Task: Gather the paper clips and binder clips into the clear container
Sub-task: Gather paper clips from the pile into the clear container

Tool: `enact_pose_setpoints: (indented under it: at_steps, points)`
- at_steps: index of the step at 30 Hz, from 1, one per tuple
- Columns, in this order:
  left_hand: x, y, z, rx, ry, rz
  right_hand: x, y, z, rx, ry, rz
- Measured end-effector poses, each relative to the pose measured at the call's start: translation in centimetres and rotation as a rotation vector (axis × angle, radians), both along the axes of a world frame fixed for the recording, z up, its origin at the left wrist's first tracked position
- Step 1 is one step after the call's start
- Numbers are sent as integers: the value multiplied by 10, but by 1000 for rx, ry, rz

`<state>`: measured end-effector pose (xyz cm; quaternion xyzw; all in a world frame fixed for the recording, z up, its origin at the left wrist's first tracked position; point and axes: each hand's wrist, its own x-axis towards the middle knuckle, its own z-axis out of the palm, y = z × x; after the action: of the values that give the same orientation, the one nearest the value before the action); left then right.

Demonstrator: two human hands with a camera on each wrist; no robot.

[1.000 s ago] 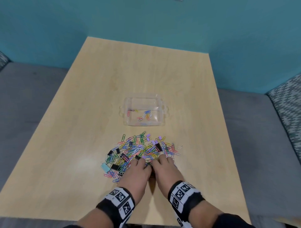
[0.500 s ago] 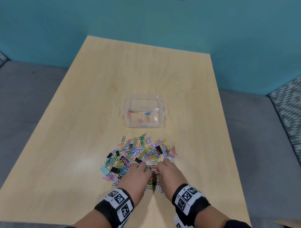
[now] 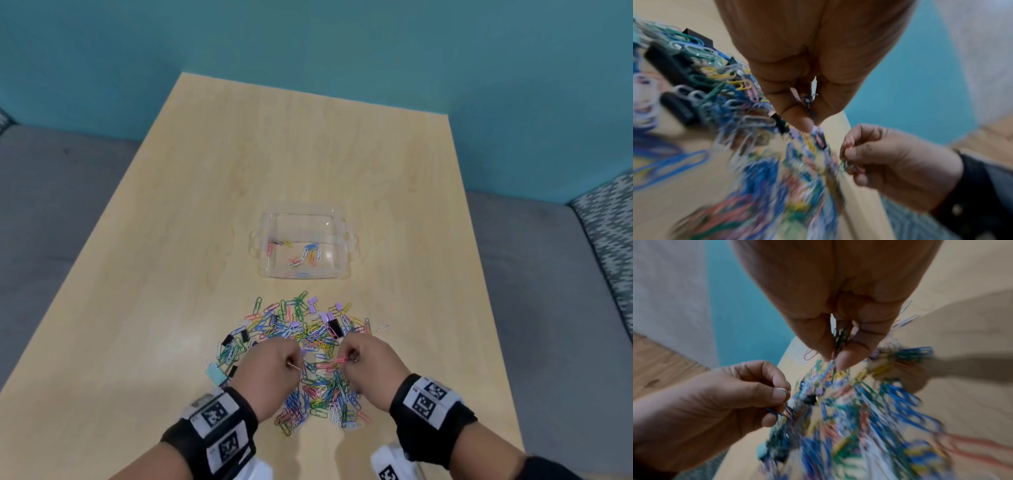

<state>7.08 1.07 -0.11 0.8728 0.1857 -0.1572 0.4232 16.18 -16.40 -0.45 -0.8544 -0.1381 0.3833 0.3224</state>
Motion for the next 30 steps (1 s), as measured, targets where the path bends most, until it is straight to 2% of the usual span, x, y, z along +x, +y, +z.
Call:
enact_pose_setpoints:
  at_steps: [2,3,9,13,17,20,23,25,28,30]
  points:
    - [15,13,13,-209,26,169,16,9,11,46,104,-85]
    - [25,21,19,-281,11,238,27,15,19,60,101,-107]
    - [111,65,31,-322,-145,548,106,75,45,96,-85,-192]
    - [143,66,29,-298,-175,580,127,107,41,101,-116,-228]
    - [130,67,28,-360,-230,620,117,101,43,239,64,-374]
    - [90,70,28,-243,-249,511,97,63,41,217,-17,-317]
    - [30,57,27,-10,-220,235,62,11,29,11,-232,-93]
    - [-11,40,23,45,-190,44,31,-21,19,-93,-324,69]
    - [-61,13,5,116,-57,-209,-17,-55,6,-247,-361,318]
    - [-82,0,-10,206,-13,-299,-42,-69,-2,-324,-344,401]
